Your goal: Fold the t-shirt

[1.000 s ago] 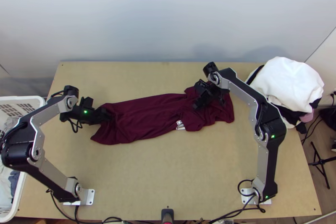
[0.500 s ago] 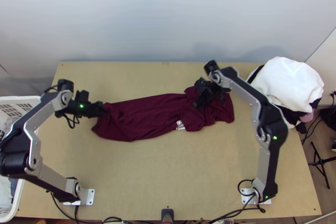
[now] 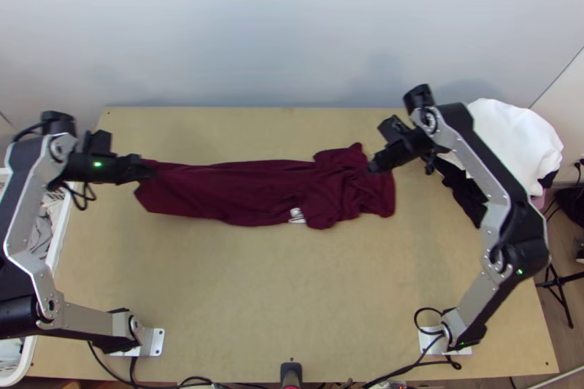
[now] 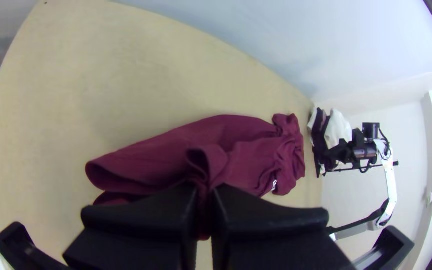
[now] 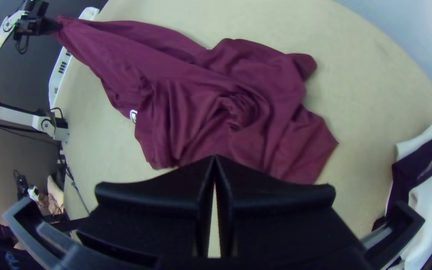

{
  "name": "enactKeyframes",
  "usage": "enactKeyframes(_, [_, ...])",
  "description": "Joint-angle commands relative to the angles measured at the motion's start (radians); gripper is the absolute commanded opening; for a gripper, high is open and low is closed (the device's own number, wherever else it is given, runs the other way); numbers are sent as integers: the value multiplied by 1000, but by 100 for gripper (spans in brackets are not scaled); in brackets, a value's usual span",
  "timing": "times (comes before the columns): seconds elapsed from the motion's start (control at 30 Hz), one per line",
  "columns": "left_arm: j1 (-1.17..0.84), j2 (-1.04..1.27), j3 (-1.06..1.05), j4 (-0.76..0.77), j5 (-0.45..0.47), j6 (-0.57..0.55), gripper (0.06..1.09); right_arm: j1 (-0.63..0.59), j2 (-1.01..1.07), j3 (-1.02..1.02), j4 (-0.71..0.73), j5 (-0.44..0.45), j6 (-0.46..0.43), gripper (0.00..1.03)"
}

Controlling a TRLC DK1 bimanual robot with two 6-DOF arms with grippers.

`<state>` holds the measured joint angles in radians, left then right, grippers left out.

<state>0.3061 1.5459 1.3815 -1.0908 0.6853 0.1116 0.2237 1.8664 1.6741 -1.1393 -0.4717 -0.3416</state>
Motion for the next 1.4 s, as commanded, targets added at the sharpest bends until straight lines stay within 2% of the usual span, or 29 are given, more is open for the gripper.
enactKeyframes(0.0, [151,-4,7,-93,0,128,10,-41,-56,-59,-11,-2,-11,3])
enactKeyframes(0.1, [186,-1,-16,-115,3,161,10,-17,-55,-62,-8,-1,-10,3])
enactKeyframes(0.2, [102,-1,-18,-123,7,154,10,5,-53,-56,0,-1,1,3])
enactKeyframes(0.27, [-1,20,2,-103,7,94,10,12,-55,-57,0,-1,4,3])
enactKeyframes(0.43, [-325,118,103,17,0,-138,10,28,-55,-77,1,-1,4,3])
enactKeyframes(0.63, [-618,290,306,85,-4,-236,10,37,-81,-106,16,1,13,3])
enactKeyframes(0.8, [-774,503,524,94,-4,-271,10,-24,-187,-203,29,4,38,3])
enactKeyframes(1.0, [-906,732,881,92,-3,-340,10,-116,-334,-327,30,7,58,3])
enactKeyframes(1.23, [-987,812,910,433,13,-458,10,-185,-469,-487,44,12,69,3])
enactKeyframes(1.37, [-1024,881,907,551,17,-486,10,-211,-530,-580,53,27,81,3])
